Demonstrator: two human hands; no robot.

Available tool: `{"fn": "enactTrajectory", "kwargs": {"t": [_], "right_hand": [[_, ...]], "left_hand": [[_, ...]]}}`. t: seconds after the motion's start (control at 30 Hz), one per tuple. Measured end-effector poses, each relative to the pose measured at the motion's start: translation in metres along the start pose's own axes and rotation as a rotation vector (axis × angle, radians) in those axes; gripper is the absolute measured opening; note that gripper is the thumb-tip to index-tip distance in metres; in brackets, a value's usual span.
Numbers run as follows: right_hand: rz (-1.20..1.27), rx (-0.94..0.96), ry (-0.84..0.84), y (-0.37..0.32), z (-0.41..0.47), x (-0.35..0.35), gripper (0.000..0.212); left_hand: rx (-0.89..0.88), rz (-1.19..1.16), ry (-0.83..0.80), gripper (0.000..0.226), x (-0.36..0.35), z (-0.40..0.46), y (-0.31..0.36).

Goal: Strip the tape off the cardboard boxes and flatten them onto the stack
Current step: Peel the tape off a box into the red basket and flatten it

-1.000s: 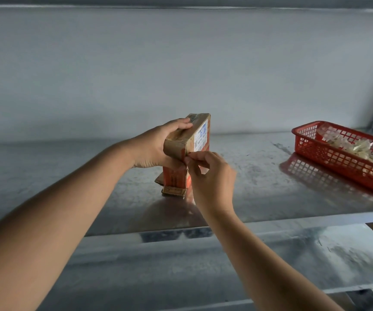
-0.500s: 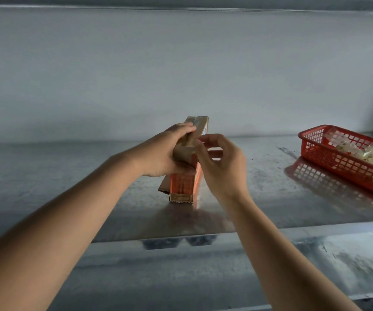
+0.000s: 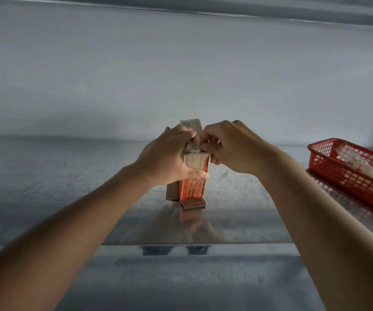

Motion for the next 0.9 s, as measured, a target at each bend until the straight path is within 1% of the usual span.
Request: {"fn": "enactTrajectory", "kwargs": {"t": [0.07, 0.13, 0.3, 0.47, 0.6, 0.77, 0.9], "right_hand": [[0.011, 0.017, 0.030, 0.0007, 0.0001, -0.0016, 0.019], [0.019, 0.009, 0.038, 0.0048, -0.0009, -0.0007, 0.015], [0.005, 0.012, 0.009, 0.0081, -0.0001, 0.0041, 0.015], [-0.021, 0.036, 0.019, 0.0041, -0.0009, 0.0015, 0.016], [-0.023, 0.051, 0.053, 0.0050, -0.0051, -0.0016, 0.017], [0.035, 0.045, 0.089, 0.0094, -0.0078, -0.0018, 0.007], [-0.016, 0.053, 0.079, 0.0070, -0.0079, -0.0015, 0.012]], "left_hand": [[0.011, -0.003, -0.002, 0.103, 0.0008, -0.0008, -0.0003], [0.003, 0.005, -0.002, 0.097, 0.0015, -0.0001, 0.0024], [-0.057, 0.049, 0.045, 0.087, -0.0002, 0.0021, 0.0068], [-0.061, 0.082, 0.081, 0.101, -0.0047, 0.0009, 0.0014], [-0.036, 0.049, 0.041, 0.100, -0.0053, 0.0019, 0.0002], [-0.022, 0.043, 0.039, 0.100, -0.0039, 0.0039, 0.0017], [-0.031, 0.065, 0.038, 0.104, -0.0033, 0.0038, 0.0035]]}}
Point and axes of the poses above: each hand's wrist, its own z-axis towards the middle knuckle, its own x-axis out of the back of the hand, y = z × x, the point moved 6 cm from there along z, towards the middle knuckle, and after that the axes turned 9 degrees about -y, right-handed, at the moved point
